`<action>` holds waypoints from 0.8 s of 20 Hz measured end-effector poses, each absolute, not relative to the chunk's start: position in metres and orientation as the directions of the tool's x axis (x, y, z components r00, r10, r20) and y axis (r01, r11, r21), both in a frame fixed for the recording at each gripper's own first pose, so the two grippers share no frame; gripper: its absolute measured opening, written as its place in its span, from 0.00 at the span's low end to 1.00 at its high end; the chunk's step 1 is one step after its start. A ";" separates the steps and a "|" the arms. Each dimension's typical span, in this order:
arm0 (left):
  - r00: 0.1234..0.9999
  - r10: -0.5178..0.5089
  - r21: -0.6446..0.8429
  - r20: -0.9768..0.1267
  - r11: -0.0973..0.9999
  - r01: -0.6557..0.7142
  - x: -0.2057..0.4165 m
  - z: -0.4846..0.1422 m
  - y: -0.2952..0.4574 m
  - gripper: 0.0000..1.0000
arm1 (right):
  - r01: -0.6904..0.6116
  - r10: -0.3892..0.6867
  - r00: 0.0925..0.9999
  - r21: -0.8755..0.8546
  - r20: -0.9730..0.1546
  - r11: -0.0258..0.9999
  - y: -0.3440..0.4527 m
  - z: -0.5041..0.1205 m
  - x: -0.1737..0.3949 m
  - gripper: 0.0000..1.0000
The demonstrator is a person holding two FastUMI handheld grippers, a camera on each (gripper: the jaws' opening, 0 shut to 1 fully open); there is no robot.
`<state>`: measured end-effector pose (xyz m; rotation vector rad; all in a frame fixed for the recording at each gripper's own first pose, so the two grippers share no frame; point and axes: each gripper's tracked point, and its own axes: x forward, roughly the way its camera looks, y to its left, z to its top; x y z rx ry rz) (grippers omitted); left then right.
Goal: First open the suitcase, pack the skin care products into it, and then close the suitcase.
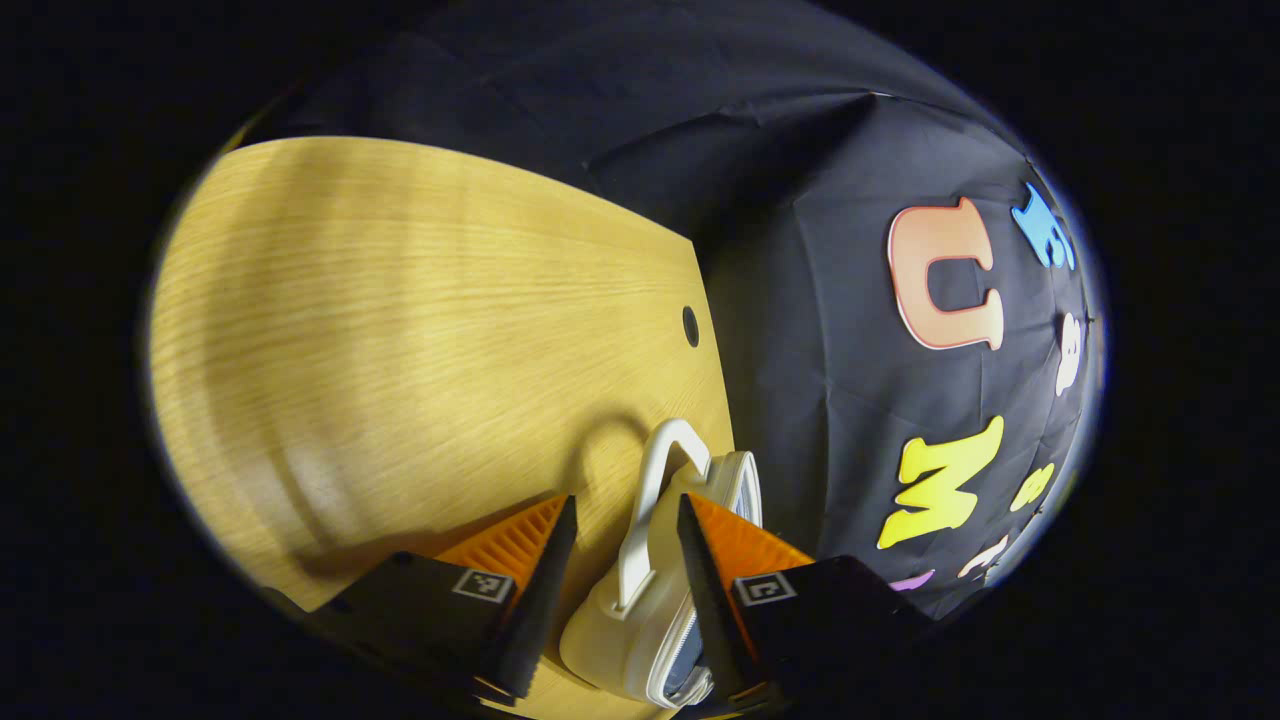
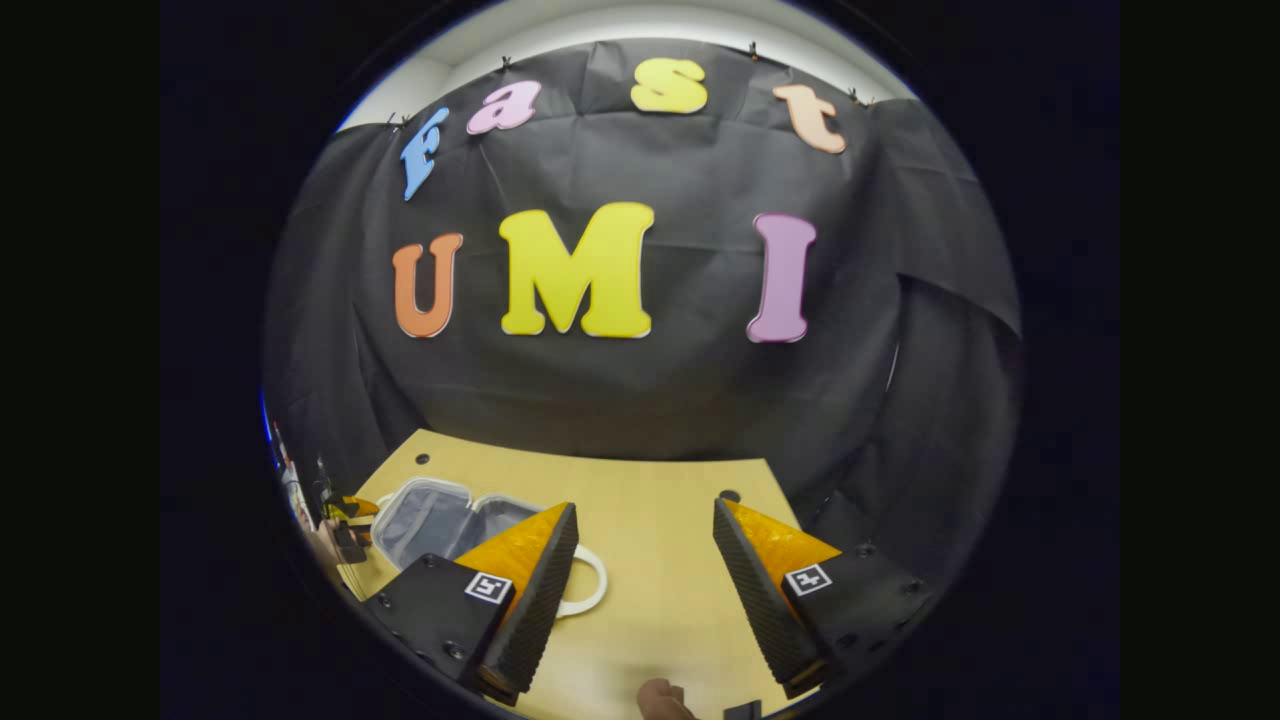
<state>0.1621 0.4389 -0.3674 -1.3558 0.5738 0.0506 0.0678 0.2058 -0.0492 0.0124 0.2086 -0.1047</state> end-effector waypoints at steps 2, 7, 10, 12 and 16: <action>0.864 -0.281 -0.903 -0.418 0.237 -0.359 0.167 -0.367 0.437 0.24 | 0.134 -0.138 0.976 -0.030 -0.169 0.990 0.192 -0.037 0.057 0.80; 0.882 -0.287 -0.921 -0.373 0.232 -0.314 0.167 -0.346 0.435 0.04 | 0.182 -0.186 0.979 -0.056 -0.078 0.982 0.177 -0.014 0.037 0.80; 0.892 -0.266 -0.912 -0.366 0.293 -0.287 0.169 -0.323 0.437 0.03 | 0.178 -0.183 0.980 -0.070 -0.077 0.982 0.170 -0.017 0.030 0.80; 0.900 -0.253 -0.895 -0.354 0.373 -0.247 0.169 -0.298 0.432 0.03 | 0.162 -0.169 0.982 -0.075 -0.084 0.984 0.166 -0.020 0.028 0.80; 0.921 -0.241 -0.804 -0.308 0.583 -0.116 0.171 -0.231 0.414 0.03 | 0.144 -0.149 0.986 -0.068 -0.071 0.987 0.144 -0.018 0.022 0.80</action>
